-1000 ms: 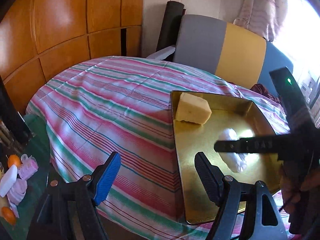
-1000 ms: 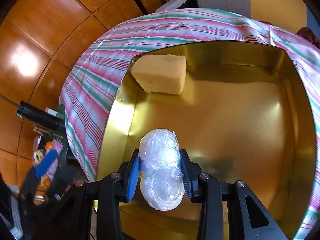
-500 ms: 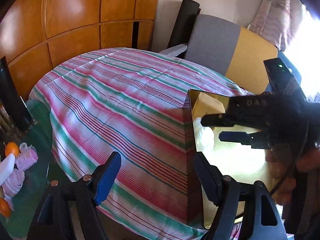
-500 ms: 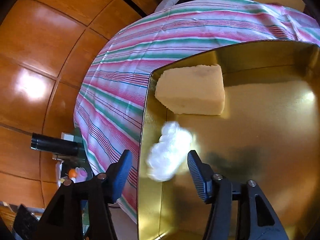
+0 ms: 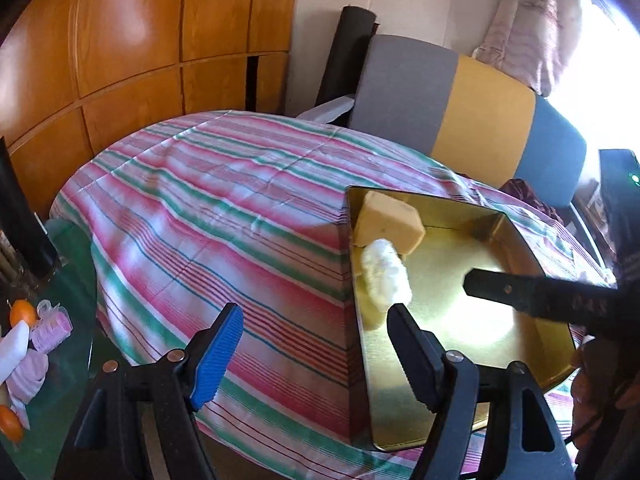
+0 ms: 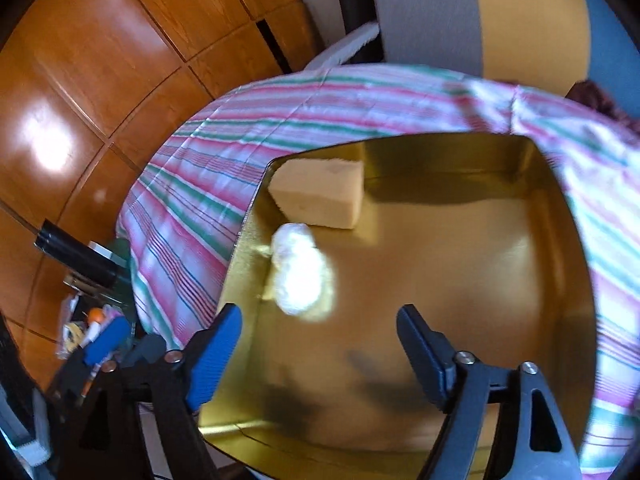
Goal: Organize objects
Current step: 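Carry the plastic-wrapped bundle into the gold tray and release it with the right tool, then grasp the purple packet with the right tool while the left tool grasps the white cloth roll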
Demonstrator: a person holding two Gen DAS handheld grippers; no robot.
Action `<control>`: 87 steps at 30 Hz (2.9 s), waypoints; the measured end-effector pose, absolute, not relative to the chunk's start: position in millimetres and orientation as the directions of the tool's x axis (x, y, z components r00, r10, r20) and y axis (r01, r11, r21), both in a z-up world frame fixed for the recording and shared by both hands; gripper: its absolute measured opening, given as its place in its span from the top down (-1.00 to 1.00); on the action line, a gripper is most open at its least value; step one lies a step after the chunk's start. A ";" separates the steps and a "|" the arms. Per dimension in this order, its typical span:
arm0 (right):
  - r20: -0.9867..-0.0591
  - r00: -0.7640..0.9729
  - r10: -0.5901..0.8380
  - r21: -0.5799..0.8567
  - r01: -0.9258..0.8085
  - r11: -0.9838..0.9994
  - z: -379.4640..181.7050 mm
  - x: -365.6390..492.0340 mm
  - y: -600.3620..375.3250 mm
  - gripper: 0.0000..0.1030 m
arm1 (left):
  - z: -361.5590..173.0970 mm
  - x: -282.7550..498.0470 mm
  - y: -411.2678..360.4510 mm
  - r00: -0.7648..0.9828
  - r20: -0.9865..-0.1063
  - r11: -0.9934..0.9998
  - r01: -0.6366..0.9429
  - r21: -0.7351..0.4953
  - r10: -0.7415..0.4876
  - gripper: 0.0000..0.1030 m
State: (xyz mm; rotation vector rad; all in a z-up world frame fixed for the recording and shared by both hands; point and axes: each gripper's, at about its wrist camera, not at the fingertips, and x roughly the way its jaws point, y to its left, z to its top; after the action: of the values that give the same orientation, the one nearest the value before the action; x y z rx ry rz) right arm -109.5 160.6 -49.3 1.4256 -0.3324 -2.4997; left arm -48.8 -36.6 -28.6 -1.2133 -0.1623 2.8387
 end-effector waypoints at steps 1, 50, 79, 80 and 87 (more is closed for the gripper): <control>-0.806 -0.505 -0.308 0.301 0.099 -0.949 -46.5 -104.3 165.0 -0.63 | -26.6 -47.1 -33.2 -0.694 -0.714 -0.993 -0.016 -0.114 0.094 -0.46; -0.899 -0.431 0.080 0.286 -0.715 -0.638 -74.5 170.2 548.1 -0.70 | -20.1 9.2 265.8 -0.343 -0.779 -0.634 -0.768 -0.089 0.525 -0.32; -0.939 -0.343 0.031 0.169 -0.538 -0.826 -107.1 147.5 508.9 -0.01 | -89.3 -70.8 407.1 -0.050 -0.835 -0.637 -0.671 -0.379 0.549 -0.24; -0.939 -0.343 0.032 0.168 -0.537 -0.826 -107.3 148.3 508.8 -0.01 | -90.3 -71.7 410.7 -0.044 -0.833 -0.632 -0.674 -0.383 0.551 -0.24; -0.942 -0.334 0.028 0.166 -0.536 -0.828 -109.5 155.3 509.3 -0.03 | -107.7 -60.4 440.4 -0.004 -0.857 -0.597 -0.718 -0.356 0.516 -0.14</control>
State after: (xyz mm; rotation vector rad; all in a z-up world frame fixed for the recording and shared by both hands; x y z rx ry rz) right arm 155.3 509.3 -109.5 1.9521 -0.8246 -2.7898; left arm -60.4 440.4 -107.7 -1.3729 0.2278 1.7453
